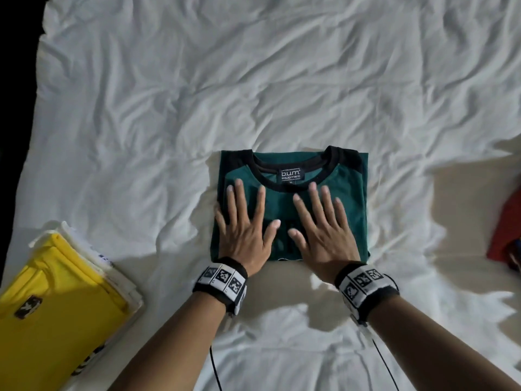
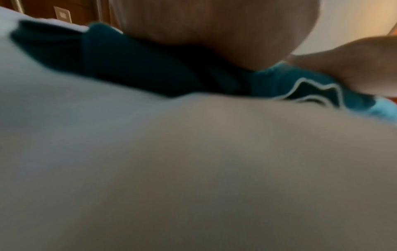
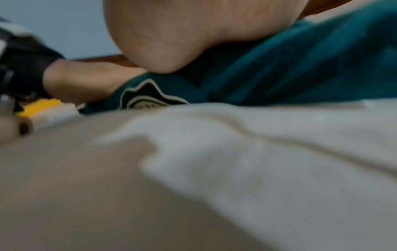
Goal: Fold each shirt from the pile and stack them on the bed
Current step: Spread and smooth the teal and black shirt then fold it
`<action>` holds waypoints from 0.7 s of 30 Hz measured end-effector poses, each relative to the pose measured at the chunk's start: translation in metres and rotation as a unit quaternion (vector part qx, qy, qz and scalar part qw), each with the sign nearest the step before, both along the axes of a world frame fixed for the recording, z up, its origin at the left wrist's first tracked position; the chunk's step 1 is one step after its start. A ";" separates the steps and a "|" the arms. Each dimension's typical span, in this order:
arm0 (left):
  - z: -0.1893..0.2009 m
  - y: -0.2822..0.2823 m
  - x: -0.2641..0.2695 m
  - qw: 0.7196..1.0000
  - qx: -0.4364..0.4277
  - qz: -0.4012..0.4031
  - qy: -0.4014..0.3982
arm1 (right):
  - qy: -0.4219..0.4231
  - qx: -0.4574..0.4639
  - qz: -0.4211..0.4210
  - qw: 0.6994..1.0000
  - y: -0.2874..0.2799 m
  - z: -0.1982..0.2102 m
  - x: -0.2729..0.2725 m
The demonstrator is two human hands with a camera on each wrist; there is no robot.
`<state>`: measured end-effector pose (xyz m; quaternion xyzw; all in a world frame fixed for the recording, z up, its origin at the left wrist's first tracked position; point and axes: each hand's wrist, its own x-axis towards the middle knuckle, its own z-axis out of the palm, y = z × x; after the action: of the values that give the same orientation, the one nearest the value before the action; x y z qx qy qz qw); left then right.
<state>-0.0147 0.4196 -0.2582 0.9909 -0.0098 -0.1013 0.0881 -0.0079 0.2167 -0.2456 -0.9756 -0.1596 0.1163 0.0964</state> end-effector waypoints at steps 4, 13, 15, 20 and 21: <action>-0.020 0.037 -0.002 0.997 0.017 0.067 0.021 | 0.025 -0.027 -0.052 0.998 -0.030 -0.021 0.003; -0.005 0.035 0.004 1.000 -0.004 0.014 -0.017 | 0.003 -0.003 -0.093 0.996 -0.031 -0.009 0.002; -0.008 0.036 0.004 0.999 -0.006 0.050 0.009 | 0.025 0.009 -0.140 0.990 -0.035 -0.013 0.000; 0.008 0.043 0.007 0.989 -0.077 0.124 0.037 | 0.043 0.070 -0.234 0.969 -0.048 -0.006 0.006; 0.013 0.044 0.010 0.987 -0.110 0.115 0.037 | 0.047 0.105 -0.244 0.963 -0.048 -0.002 0.010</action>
<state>-0.0046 0.4634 -0.2451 0.9652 0.0968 -0.1255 0.2078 0.0022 0.1689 -0.2479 -0.9629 0.0766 0.1175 0.2307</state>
